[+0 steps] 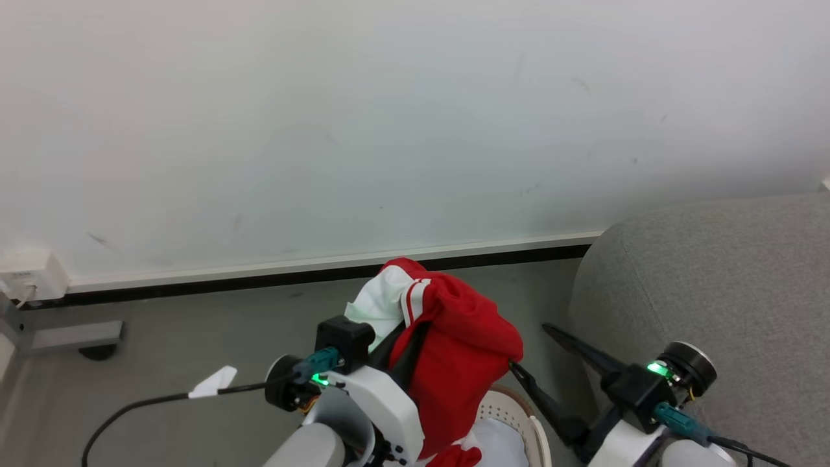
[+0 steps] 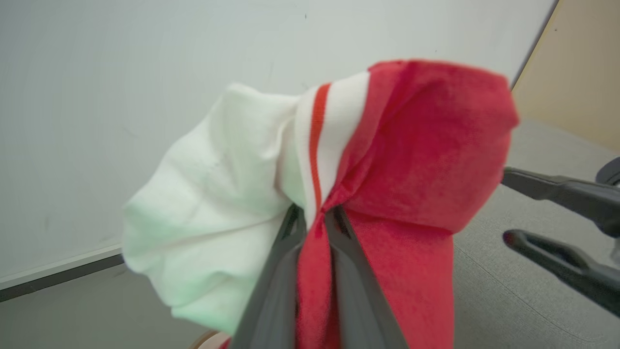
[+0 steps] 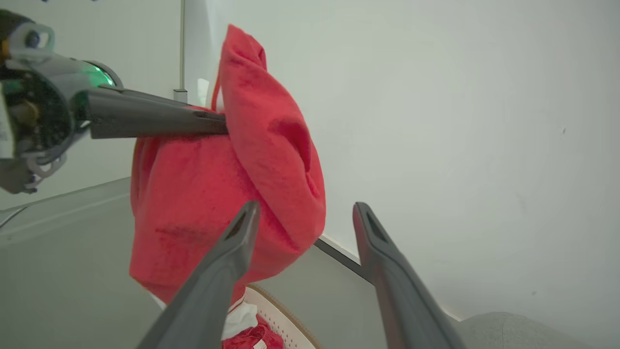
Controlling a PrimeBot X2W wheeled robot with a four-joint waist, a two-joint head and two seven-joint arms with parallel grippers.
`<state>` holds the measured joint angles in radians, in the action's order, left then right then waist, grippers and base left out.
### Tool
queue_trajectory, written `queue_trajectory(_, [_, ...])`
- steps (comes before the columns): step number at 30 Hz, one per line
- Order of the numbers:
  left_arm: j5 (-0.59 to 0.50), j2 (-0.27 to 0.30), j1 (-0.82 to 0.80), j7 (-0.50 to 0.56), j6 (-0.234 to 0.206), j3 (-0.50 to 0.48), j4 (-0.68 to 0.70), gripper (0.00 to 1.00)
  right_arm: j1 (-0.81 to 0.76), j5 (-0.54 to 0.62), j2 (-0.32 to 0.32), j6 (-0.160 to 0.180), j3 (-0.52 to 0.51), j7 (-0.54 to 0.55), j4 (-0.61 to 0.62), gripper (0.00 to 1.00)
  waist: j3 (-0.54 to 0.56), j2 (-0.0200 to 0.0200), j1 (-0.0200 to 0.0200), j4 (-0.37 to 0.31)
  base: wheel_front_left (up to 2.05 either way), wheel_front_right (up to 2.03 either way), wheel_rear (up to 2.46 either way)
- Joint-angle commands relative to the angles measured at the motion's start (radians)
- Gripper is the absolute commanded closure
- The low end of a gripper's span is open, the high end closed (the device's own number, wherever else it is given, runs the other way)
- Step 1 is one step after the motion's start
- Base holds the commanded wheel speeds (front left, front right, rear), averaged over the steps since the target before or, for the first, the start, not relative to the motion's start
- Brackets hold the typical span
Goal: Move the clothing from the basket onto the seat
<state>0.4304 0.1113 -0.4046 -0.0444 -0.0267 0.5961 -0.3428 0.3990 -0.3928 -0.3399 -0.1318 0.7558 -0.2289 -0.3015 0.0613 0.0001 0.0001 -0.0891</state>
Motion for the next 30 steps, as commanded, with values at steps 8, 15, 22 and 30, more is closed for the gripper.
queue_trajectory(8, [-0.004,-0.019,-0.003,0.013,0.014,0.041,0.003,1.00,0.163,-0.093,0.080,0.002,0.170,-0.010,-0.205,0.00,0.005,-0.0001,-0.0001,0.024,0.00,0.00,0.00])
queue_trajectory(15, [0.015,-0.036,-0.006,0.025,0.023,0.070,0.006,1.00,0.201,-0.240,0.190,0.002,0.239,-0.029,-0.345,1.00,0.007,-0.0001,-0.0001,0.042,0.00,0.00,0.00])
queue_trajectory(22, [0.016,-0.022,-0.010,0.014,0.009,0.068,-0.007,1.00,0.226,-0.353,0.195,0.002,0.234,-0.037,-0.342,1.00,0.003,-0.0001,-0.0001,0.044,0.00,0.00,0.00])
queue_trajectory(30, [-0.015,-0.008,-0.003,-0.025,-0.011,0.073,-0.020,0.00,0.175,-0.342,0.166,0.002,0.075,-0.037,-0.282,1.00,0.002,-0.0001,-0.0001,0.032,0.00,0.00,0.00])
